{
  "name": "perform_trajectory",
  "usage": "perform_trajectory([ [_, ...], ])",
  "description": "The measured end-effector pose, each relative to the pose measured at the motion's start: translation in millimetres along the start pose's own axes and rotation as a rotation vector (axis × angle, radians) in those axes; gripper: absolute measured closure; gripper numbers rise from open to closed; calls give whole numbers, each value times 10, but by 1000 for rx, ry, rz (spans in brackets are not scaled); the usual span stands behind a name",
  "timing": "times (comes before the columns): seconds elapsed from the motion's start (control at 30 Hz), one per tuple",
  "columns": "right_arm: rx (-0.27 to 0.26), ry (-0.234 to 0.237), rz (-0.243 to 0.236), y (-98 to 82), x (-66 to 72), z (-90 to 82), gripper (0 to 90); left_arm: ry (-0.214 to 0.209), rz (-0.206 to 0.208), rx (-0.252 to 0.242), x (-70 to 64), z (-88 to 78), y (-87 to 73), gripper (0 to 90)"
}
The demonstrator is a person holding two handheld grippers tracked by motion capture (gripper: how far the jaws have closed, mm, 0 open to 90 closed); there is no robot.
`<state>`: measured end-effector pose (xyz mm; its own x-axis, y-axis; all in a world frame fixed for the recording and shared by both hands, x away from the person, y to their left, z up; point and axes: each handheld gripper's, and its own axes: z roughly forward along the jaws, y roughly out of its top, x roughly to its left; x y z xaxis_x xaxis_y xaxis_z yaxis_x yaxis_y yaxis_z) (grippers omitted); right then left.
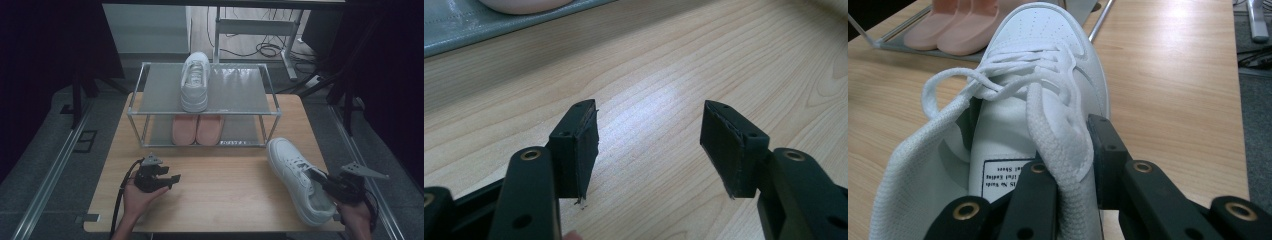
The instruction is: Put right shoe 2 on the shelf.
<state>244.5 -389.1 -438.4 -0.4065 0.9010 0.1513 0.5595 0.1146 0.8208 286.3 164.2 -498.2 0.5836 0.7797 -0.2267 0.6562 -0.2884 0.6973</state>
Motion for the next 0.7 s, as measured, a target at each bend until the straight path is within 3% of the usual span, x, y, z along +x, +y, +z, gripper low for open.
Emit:
perform_trajectory([
  [0.7,-54,88,-28,225,276,72,814,-3,-4,-4,20,-5,-4,405],
])
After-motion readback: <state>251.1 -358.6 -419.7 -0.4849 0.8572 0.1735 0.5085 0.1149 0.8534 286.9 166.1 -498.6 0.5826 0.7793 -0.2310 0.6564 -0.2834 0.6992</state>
